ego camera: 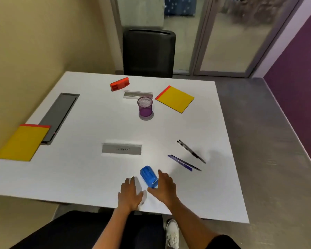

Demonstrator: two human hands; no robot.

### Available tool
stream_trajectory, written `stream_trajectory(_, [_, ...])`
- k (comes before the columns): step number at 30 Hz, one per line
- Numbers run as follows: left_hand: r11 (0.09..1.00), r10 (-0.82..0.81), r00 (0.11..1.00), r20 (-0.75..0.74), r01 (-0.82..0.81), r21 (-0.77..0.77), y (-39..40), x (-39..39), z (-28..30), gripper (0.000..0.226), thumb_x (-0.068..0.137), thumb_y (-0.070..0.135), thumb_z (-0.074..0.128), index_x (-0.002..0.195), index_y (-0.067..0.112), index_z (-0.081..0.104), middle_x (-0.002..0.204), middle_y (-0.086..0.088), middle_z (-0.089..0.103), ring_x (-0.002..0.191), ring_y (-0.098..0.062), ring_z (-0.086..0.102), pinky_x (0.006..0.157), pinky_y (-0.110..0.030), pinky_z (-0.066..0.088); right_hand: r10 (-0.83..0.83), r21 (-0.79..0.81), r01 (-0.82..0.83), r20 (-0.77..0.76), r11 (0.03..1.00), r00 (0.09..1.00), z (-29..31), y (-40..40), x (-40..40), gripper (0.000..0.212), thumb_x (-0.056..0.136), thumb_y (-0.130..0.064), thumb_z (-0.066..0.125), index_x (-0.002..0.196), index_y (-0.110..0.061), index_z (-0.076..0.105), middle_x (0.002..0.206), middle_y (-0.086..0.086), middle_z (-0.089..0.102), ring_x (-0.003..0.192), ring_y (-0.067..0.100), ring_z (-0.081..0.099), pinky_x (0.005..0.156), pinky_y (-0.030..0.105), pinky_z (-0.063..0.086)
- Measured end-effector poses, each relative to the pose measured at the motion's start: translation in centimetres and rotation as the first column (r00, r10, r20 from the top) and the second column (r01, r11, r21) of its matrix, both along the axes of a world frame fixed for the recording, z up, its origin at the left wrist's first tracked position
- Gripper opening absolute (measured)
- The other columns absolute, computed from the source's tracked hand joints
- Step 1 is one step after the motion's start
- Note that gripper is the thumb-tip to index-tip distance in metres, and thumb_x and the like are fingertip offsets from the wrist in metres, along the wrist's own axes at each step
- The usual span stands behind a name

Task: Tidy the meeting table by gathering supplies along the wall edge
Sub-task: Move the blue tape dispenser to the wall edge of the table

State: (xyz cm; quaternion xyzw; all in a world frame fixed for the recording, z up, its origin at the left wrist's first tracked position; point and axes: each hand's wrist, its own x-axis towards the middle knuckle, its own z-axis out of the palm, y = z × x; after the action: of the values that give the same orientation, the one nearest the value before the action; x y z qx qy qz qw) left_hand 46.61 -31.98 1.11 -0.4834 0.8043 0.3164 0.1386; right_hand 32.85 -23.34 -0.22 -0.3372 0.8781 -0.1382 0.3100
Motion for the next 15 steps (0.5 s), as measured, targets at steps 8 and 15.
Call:
stream_trajectory(8, [0.984,0.179,0.984,-0.003,-0.179,0.007,1.3,-0.5,-0.6,0.079,0.091,0.047,0.050,0.151,0.014,0.013,0.158,-0.008,0.019,0.145,-0.024,0.020,0.116,-0.038,0.026,0.085,-0.058,-0.088,-0.045,0.994,0.995,-1.5,-2.0,-0.4,0.070,0.071,-0.056,0.070,0.128,-0.023,0.045,0.118,0.000,0.055,0.109,0.022,0.054,0.086,0.036,0.049])
stream_trajectory(15, [0.962,0.274,0.962,0.001,-0.274,0.014,1.7,1.0,0.4,0.078,0.092,0.044,0.050,0.152,0.013,0.011,0.159,-0.009,0.014,0.147,-0.024,0.014,0.118,-0.037,0.020,0.051,-0.058,-0.056,-0.082,0.997,0.995,-1.6,-2.4,-0.6,0.054,0.073,-0.043,0.073,0.114,-0.014,0.054,0.109,0.004,0.056,0.098,0.020,0.057,0.076,0.029,0.050])
